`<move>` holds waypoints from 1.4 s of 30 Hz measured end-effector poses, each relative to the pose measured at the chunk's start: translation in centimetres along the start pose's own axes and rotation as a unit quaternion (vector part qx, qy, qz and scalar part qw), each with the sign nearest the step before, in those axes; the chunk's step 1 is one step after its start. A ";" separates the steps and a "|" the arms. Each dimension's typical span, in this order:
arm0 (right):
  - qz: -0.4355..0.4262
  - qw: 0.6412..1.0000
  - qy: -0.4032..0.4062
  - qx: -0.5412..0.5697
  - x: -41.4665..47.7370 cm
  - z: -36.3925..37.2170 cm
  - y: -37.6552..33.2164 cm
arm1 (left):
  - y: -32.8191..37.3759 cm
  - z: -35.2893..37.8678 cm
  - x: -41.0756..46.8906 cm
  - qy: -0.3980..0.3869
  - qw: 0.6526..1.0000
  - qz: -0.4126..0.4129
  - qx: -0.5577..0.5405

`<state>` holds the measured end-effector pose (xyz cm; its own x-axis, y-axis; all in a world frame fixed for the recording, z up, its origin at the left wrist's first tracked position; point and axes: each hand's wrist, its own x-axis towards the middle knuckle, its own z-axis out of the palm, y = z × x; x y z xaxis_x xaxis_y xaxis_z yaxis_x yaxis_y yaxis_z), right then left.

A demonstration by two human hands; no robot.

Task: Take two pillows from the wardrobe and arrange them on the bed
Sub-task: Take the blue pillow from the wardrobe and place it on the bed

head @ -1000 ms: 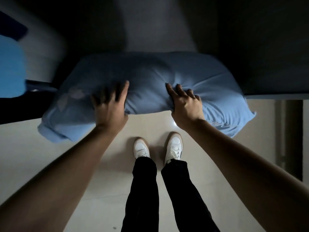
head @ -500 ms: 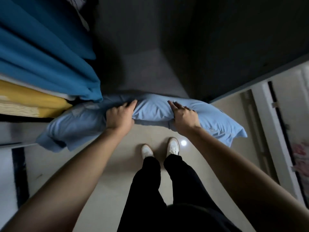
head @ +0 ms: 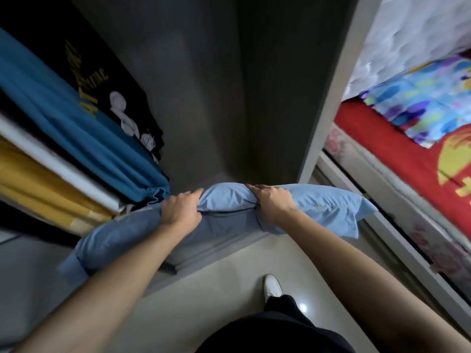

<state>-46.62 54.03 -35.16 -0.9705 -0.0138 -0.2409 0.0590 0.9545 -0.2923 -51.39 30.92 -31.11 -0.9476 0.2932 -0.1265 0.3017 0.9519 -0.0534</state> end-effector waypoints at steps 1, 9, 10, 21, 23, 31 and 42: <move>0.010 1.000 0.009 -0.001 -1.5 -0.4 -0.1 | 0.2 -0.3 -0.6 0.008 1.000 0.018 -0.002; 0.131 0.988 0.064 -0.041 -15.3 -2.4 2.5 | 7.2 -2.0 -5.7 0.022 0.983 0.171 -0.065; 0.147 0.985 0.072 -0.047 -17.1 -2.9 3.2 | 8.6 -2.3 -6.2 0.022 0.979 0.190 -0.071; 0.295 0.939 0.166 -0.061 -32.7 -8.0 16.7 | 29.2 -7.5 -9.0 0.077 0.919 0.375 -0.095; 0.320 0.927 0.187 -0.058 -34.8 -9.0 20.1 | 33.8 -8.8 -9.0 0.088 0.907 0.400 -0.094; 0.394 0.880 0.253 -0.087 -38.7 -13.2 31.0 | 47.9 -12.9 -7.7 0.168 0.874 0.450 -0.074; 0.370 0.872 0.300 -0.111 -30.3 -20.1 40.1 | 54.3 -16.7 2.9 0.250 0.864 0.422 -0.111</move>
<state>-19.54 98.71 -20.98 -0.6377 0.7251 0.2598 0.7387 0.6713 -0.0602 -39.50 84.96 -17.87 -0.3436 0.8399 0.4201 0.9326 0.3577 0.0476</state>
